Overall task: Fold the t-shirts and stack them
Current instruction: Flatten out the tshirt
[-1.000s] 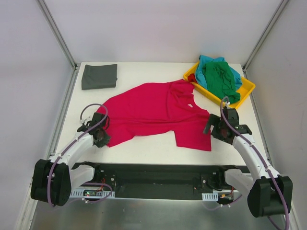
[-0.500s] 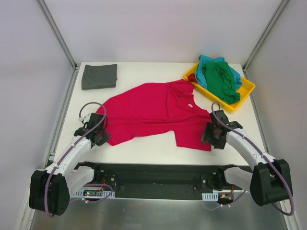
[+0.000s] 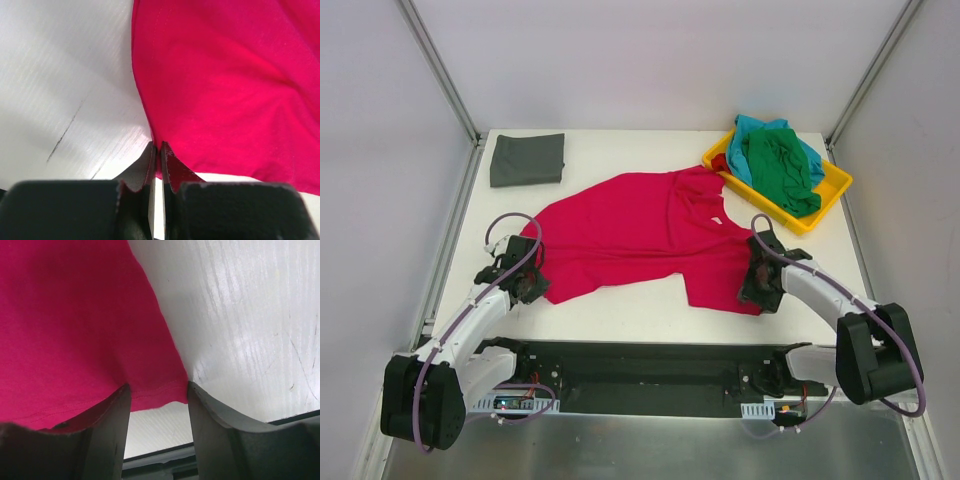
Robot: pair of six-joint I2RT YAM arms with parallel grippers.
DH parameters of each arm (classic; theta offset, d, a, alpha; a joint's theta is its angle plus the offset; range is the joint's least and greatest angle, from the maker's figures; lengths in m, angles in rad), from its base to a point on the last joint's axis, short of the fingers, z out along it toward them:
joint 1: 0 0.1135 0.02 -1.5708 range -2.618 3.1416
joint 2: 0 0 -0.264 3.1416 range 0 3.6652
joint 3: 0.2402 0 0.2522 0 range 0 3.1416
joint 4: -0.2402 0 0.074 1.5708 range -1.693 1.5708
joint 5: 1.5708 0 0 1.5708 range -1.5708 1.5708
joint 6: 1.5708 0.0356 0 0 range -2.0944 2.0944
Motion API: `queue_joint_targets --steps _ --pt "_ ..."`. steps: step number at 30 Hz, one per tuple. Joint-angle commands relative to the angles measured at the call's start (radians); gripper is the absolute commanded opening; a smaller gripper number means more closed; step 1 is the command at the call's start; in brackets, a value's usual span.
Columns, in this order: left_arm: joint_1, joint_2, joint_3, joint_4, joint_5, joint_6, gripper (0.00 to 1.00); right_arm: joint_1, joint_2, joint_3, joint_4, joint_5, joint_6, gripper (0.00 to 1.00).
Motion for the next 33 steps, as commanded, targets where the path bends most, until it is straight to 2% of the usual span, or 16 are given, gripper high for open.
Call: queue_joint_targets --steps 1,5,8,12,13,17,21,27,33 --pt "0.01 -0.013 -0.007 0.008 -0.014 0.025 0.0 0.005 0.04 -0.023 0.026 0.025 0.031 0.5" --pt "0.01 -0.013 -0.007 0.008 -0.02 0.024 0.0 0.008 0.077 -0.028 0.057 0.022 0.028 0.47" --pt "0.01 -0.014 -0.005 0.006 -0.019 0.021 0.0 0.009 0.083 -0.023 0.059 0.017 0.022 0.31" --pt "0.01 -0.022 0.004 0.006 -0.011 0.015 0.0 0.009 0.057 -0.029 0.083 0.022 0.007 0.04" --pt "0.01 -0.028 0.012 0.006 -0.001 0.016 0.0 0.011 0.043 -0.028 0.088 0.02 -0.007 0.01" --pt "0.01 -0.077 0.073 0.004 0.03 0.016 0.0 0.013 -0.079 0.041 0.068 0.02 -0.062 0.01" --pt "0.01 -0.141 0.195 0.0 0.036 0.033 0.0 0.013 -0.243 0.199 0.01 0.051 -0.123 0.01" --pt "0.01 -0.191 0.459 -0.022 0.035 0.067 0.0 0.009 -0.326 0.585 -0.127 0.135 -0.212 0.01" --pt "0.009 -0.189 0.819 -0.052 0.015 0.151 0.0 0.006 -0.242 1.082 -0.245 0.151 -0.318 0.01"
